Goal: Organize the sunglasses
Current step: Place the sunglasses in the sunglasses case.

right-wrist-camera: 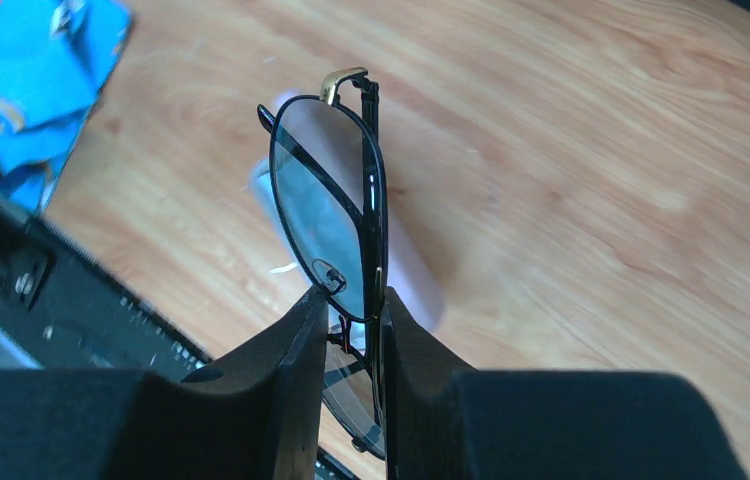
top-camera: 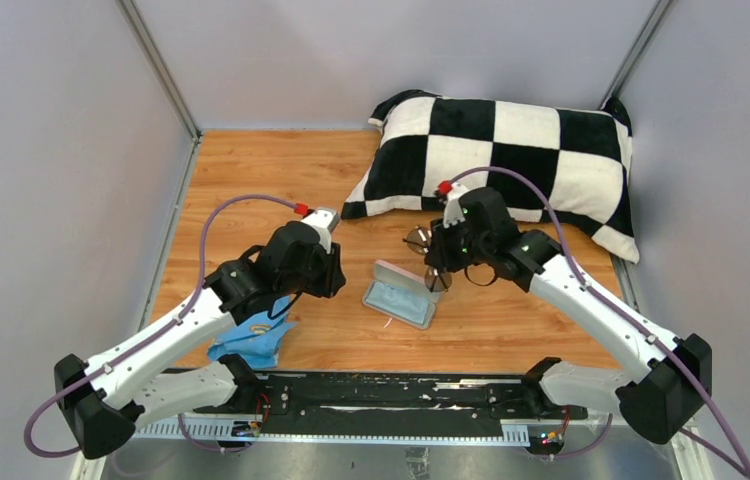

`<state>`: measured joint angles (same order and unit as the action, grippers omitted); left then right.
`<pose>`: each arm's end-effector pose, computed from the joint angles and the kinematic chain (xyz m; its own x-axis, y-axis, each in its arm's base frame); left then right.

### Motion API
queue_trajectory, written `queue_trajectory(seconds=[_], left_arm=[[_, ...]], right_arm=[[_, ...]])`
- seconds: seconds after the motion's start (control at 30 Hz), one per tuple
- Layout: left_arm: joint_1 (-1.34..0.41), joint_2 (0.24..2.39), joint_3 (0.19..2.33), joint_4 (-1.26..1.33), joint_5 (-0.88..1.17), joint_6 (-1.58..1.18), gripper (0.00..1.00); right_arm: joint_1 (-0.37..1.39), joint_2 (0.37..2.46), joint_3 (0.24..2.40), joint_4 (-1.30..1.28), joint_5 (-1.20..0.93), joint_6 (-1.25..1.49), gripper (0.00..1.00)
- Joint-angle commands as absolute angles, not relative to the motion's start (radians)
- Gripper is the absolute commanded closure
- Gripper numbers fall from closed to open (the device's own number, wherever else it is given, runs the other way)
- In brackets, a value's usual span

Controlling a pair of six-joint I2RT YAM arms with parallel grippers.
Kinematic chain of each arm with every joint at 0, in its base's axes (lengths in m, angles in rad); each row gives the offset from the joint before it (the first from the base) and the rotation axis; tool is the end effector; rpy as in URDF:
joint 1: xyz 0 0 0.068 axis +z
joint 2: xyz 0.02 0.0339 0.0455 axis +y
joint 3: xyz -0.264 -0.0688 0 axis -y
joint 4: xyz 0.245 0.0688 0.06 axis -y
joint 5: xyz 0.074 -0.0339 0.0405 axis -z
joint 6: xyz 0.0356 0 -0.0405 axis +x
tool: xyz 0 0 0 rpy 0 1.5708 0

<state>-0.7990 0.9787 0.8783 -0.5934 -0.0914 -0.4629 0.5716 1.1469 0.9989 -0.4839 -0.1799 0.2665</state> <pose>0.1464 -0.1458 0.2977 -0.6959 0.0775 -0.7140 0.3956 0.8711 -0.2911 0.2073 0.1409 0.3130 -0.6514 -0.1109 -0.7506 -0.4998 0.8071 0.3145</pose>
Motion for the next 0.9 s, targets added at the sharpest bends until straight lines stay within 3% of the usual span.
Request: queue_trajectory(seconds=[0.0,0.3,0.53,0.87], left_arm=[[-0.771,0.907,0.898,-0.671,-0.145,-0.439,0.64],[-0.561,0.805,0.826,-0.707,-0.056,-0.479,0.64],[-0.548,0.814,0.816,-0.685,-0.014,-0.518,0.65],[-0.546,0.811,0.818,-0.680,-0.006,-0.515,0.65]], right_arm=[[0.714,1.183,1.050,-0.523,-0.155,0.148,0.73],[0.946,1.341,1.087,-0.505,-0.002,0.019,0.71],[1.060,1.519,1.075,-0.470,0.175,-0.076,0.71],[1.106,1.665,1.100,-0.472,0.270,-0.112,0.70]])
